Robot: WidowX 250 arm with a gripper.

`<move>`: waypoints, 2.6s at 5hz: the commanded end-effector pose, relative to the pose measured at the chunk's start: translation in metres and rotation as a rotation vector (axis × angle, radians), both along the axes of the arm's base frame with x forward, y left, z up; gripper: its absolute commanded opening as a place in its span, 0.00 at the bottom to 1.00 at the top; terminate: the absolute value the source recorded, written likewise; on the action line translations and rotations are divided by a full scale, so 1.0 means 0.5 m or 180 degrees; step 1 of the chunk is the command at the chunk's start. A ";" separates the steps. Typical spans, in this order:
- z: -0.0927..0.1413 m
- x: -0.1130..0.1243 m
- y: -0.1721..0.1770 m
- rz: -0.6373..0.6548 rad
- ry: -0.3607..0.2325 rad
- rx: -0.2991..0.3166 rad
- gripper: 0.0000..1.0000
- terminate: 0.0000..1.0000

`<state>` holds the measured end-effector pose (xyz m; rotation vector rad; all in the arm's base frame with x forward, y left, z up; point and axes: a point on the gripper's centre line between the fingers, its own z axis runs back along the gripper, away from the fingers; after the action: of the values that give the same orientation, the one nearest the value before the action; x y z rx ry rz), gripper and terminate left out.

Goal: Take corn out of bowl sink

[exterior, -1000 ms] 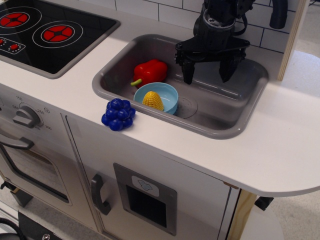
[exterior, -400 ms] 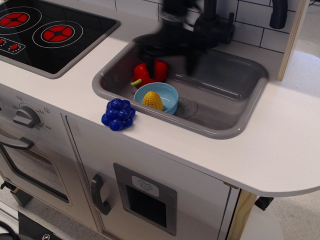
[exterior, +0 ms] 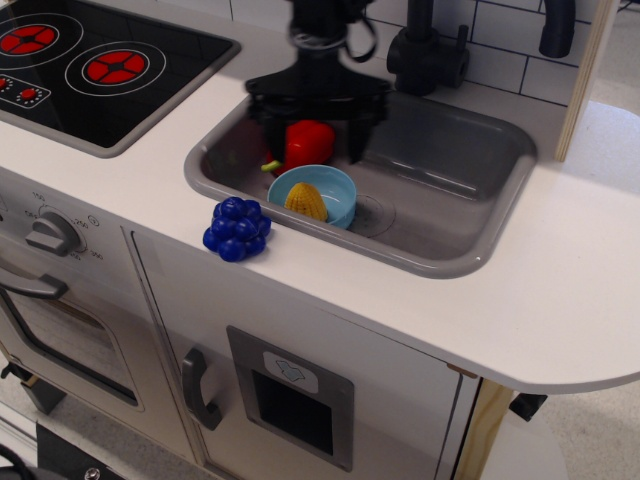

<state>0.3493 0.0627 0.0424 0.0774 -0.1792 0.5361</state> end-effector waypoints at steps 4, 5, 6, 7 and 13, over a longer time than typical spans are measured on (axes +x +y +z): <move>-0.028 0.001 -0.003 -0.0136 -0.0227 0.0153 1.00 0.00; -0.045 0.000 -0.010 -0.0132 -0.0230 0.0170 1.00 0.00; -0.055 0.001 -0.015 -0.0091 -0.0219 0.0172 1.00 0.00; -0.057 0.003 -0.017 -0.0024 -0.0214 0.0158 0.00 0.00; 0.097 0.063 -0.096 0.0504 -0.0113 -0.0263 0.00 0.00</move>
<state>0.3739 0.0108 0.0730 0.0186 -0.1400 0.7095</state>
